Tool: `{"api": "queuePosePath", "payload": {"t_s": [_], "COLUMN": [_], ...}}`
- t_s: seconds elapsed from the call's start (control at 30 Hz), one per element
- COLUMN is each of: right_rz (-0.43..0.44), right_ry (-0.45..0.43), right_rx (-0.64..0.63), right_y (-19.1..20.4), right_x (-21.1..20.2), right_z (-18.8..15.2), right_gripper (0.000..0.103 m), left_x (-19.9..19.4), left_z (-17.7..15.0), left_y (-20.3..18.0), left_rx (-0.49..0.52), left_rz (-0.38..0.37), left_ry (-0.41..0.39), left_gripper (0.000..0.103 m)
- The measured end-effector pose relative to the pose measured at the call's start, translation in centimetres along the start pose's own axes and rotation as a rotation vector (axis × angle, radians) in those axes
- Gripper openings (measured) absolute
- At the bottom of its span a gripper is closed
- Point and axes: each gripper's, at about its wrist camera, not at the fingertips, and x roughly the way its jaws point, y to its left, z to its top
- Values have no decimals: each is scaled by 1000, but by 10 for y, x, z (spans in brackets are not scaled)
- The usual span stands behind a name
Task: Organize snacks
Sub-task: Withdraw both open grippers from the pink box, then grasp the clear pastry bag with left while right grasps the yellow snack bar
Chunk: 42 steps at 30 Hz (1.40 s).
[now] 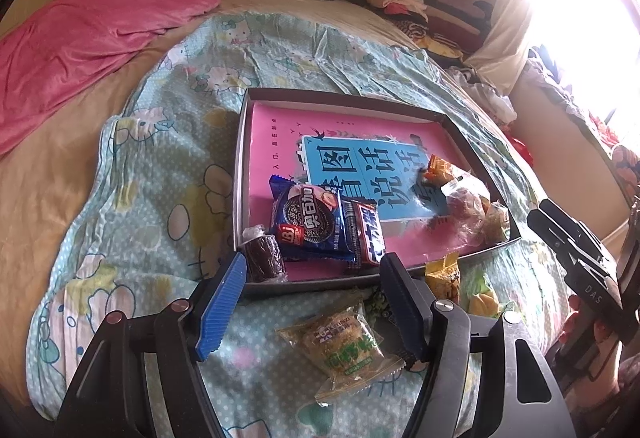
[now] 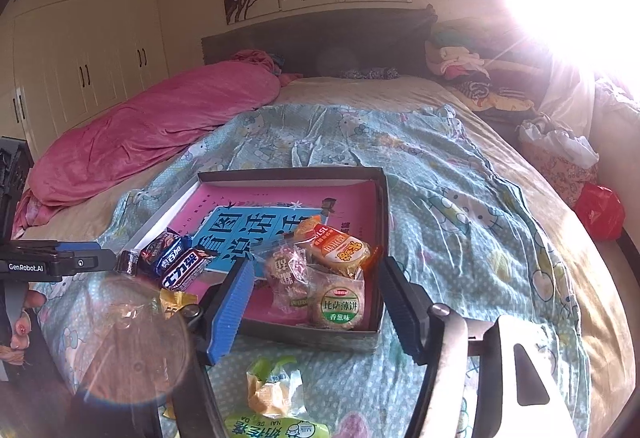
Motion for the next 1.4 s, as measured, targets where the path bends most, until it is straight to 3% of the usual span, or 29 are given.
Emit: {"api": "queuePosePath", "payload": {"t_s": [0.8,1.4], "right_rz": [108,202], "right_ry": [65,246], "right_rx": [-147,-244], "right_y": [51,82], "right_x": [-5,7], "right_z": [-15,-47], "right_gripper": [65,65], "left_x": [2,3], "left_z": [-23,-34], "left_y": [-9,-5], "left_rx": [23,13], "left_rz": [5,22], "left_ry": [76,117], "left_gripper": [71,71]}}
